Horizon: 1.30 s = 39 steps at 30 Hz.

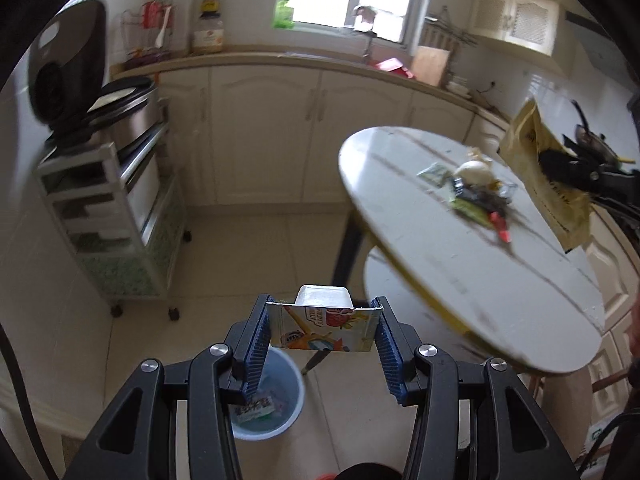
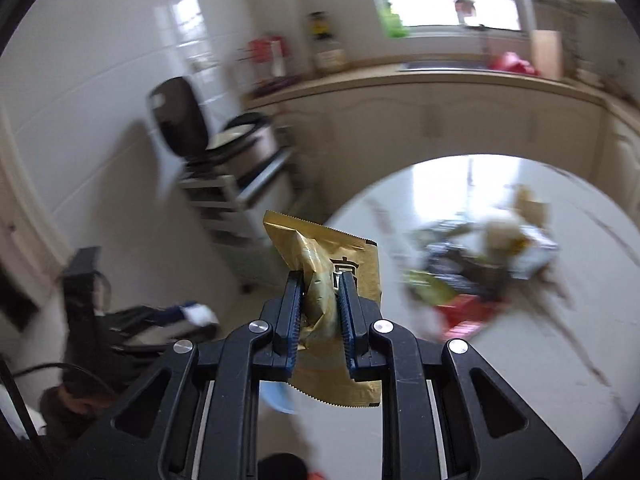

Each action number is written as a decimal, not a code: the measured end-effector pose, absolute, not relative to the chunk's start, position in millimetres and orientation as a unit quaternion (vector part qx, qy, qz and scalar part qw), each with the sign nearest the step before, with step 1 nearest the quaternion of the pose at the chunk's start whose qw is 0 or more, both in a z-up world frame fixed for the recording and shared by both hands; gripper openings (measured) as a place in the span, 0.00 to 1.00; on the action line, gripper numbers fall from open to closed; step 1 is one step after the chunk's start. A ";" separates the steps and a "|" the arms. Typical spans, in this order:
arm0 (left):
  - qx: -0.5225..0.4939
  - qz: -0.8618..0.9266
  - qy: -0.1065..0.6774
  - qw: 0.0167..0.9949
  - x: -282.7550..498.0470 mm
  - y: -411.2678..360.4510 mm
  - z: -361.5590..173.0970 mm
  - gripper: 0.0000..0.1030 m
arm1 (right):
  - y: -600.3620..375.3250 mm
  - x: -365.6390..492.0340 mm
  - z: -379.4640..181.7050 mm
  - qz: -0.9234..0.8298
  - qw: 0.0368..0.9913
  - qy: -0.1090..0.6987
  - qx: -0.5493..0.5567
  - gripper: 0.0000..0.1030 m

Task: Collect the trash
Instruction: 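Carry the box to the bin while the right gripper brings the yellow packet, then open both grippers over the blue bin to drop the box and packet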

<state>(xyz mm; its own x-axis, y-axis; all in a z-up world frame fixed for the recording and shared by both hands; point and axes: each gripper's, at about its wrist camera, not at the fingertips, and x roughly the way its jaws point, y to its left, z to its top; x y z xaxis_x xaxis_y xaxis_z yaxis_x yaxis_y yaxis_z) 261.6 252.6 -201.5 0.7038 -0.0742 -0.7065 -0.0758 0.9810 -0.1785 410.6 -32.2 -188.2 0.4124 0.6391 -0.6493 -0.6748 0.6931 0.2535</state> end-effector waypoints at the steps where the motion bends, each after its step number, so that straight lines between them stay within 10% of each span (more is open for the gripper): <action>1: -0.105 0.009 0.392 0.914 257.2 262.5 -208.3 0.44 | -12.7 404.3 -191.9 0.411 0.828 0.381 -0.028 0.17; 12: -0.143 0.043 0.446 0.883 282.3 310.7 -260.0 0.45 | 124.8 392.7 -262.9 0.473 0.766 0.431 -0.058 0.17; 17: -0.156 0.059 0.465 0.870 303.5 325.3 -274.1 0.67 | 149.6 401.3 -292.0 0.467 0.756 0.455 -0.064 0.17; 24: -0.161 0.094 0.468 0.864 296.0 328.7 -271.8 0.69 | 167.9 412.9 -325.0 0.461 0.742 0.483 -0.060 0.18; 39: -0.145 0.090 0.422 0.890 246.2 303.7 -227.0 0.70 | 143.2 399.9 -292.6 0.453 0.768 0.450 -0.039 0.34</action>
